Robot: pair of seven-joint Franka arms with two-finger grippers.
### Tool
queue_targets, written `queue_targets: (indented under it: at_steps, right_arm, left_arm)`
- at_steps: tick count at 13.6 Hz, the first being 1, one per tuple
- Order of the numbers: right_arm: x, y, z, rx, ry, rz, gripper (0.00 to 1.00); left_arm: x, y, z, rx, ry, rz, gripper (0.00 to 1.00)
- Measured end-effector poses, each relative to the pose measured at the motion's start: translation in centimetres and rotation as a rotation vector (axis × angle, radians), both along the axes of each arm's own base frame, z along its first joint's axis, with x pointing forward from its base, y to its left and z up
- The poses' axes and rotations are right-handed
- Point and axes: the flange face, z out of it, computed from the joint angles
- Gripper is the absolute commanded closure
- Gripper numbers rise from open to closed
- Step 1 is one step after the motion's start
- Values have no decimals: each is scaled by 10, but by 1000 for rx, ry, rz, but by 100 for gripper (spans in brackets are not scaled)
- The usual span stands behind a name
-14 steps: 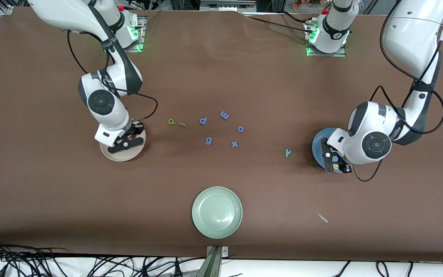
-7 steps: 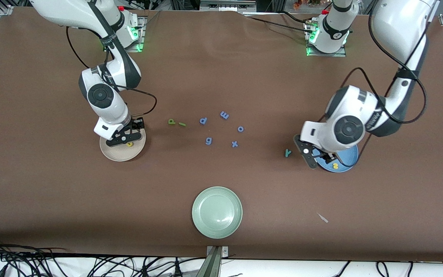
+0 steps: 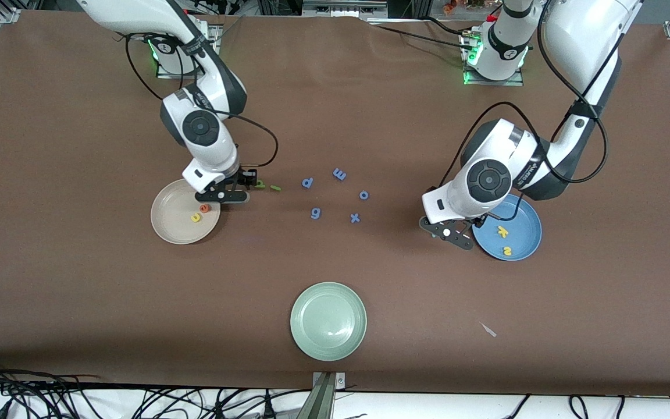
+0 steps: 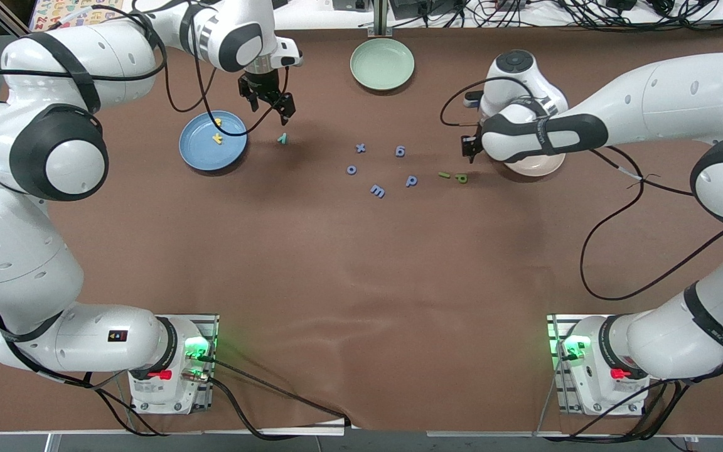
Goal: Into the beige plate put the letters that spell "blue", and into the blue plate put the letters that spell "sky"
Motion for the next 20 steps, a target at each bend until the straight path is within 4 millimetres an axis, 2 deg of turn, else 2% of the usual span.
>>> queue_targets:
  at_steps: [2, 4, 8, 10, 13, 17, 18, 20]
  right_arm:
    - [-5, 11, -7, 15, -2, -30, 29]
    - [-9, 17, -18, 31, -2, -45, 29]
    - [-15, 22, -37, 54, 1, -47, 29]
    - [-19, 22, -44, 65, -1, -45, 29]
    - [-24, 22, -50, 80, -9, -41, 32]
    - [-25, 23, -51, 85, -13, -39, 47]
    - [-26, 22, -52, 84, -11, -37, 48]
    - [-28, 22, -54, 80, -7, -35, 51]
  left_arm:
    - [-5, -8, -23, -34, -36, 55, 0]
    - [-9, -7, -50, -47, -28, 79, 13]
    - [-10, 3, -87, 41, -42, 3, 24]
    - [-9, 5, -94, 43, -46, 1, 31]
    - [-7, 2, -99, 15, -68, 3, 34]
    - [-5, 8, -111, 3, -64, 14, 53]
    - [-5, 9, -112, 2, -63, 16, 55]
    - [-5, 9, -112, 1, -64, 17, 68]
